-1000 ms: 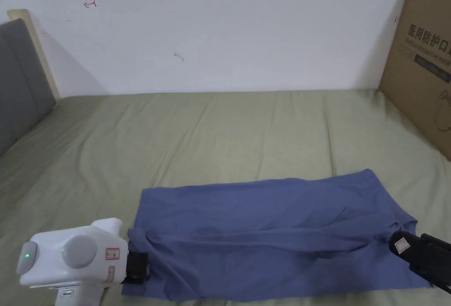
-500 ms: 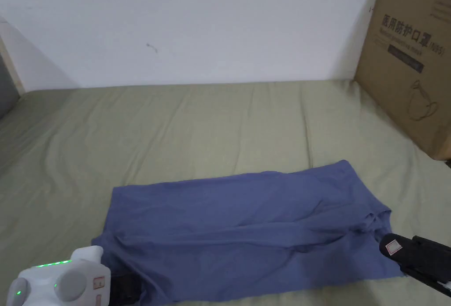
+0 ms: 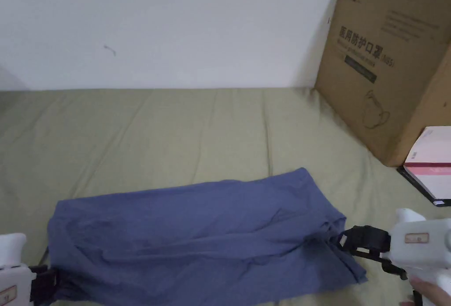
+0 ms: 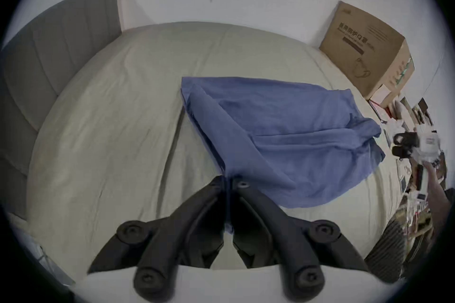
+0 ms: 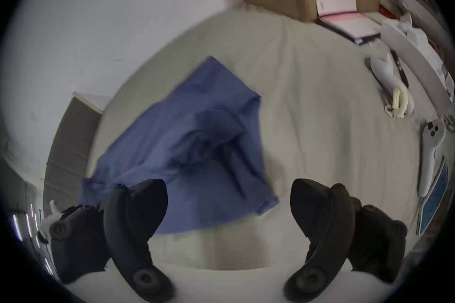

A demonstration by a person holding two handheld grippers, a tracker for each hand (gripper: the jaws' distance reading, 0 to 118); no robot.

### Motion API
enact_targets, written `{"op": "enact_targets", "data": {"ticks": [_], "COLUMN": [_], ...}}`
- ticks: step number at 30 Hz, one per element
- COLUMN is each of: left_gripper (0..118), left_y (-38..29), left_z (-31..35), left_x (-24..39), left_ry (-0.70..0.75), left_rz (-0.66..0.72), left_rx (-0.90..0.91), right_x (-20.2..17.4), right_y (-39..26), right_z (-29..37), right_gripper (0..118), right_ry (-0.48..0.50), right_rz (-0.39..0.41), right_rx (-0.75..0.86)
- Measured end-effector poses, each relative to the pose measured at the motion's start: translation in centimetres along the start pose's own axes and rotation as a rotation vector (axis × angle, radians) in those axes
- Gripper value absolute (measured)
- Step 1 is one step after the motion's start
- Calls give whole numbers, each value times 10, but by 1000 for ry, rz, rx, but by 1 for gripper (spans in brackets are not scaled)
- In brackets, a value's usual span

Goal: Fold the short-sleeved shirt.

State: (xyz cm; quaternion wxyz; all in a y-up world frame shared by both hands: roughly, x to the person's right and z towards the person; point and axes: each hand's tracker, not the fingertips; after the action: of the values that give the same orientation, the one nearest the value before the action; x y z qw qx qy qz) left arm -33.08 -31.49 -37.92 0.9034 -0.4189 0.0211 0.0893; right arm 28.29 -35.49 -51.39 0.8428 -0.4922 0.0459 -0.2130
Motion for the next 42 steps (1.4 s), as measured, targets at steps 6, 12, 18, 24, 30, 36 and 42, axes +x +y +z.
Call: {"op": "enact_targets", "data": {"ticks": [6,12,18,24,30,36,42], "left_gripper": [4,4,4,4,4,5,118], "left_y": [1,-7,-1,-22,-94,-114,-114], "left_z": [2,-7,26,74,58,41,59], "left_x": [1,-2,-15,-39,-69,-84,-79], "left_ry": [10,21,-71,-28,-127,-184,-183], "left_rz": [33,25,117,64,138,272,241], "left_rx": [-35,-123,-72,-116,-424,-417,-332], "right_x": [13,-38,-49,-19,7,2,-5], "right_y": [4,-26,-39,-78,-128,-138,-137], "right_z": [-53,-34,21,100,96,75,88], "right_gripper": [102,13,13,13,13,13,109], "right_ry": [-125,-160,-39,47,25,-43,-92], "right_rz": [88,493,464,344,277,246,214], "right_rx": [-157,-159,-98,-97,-219,-235,-198]}}
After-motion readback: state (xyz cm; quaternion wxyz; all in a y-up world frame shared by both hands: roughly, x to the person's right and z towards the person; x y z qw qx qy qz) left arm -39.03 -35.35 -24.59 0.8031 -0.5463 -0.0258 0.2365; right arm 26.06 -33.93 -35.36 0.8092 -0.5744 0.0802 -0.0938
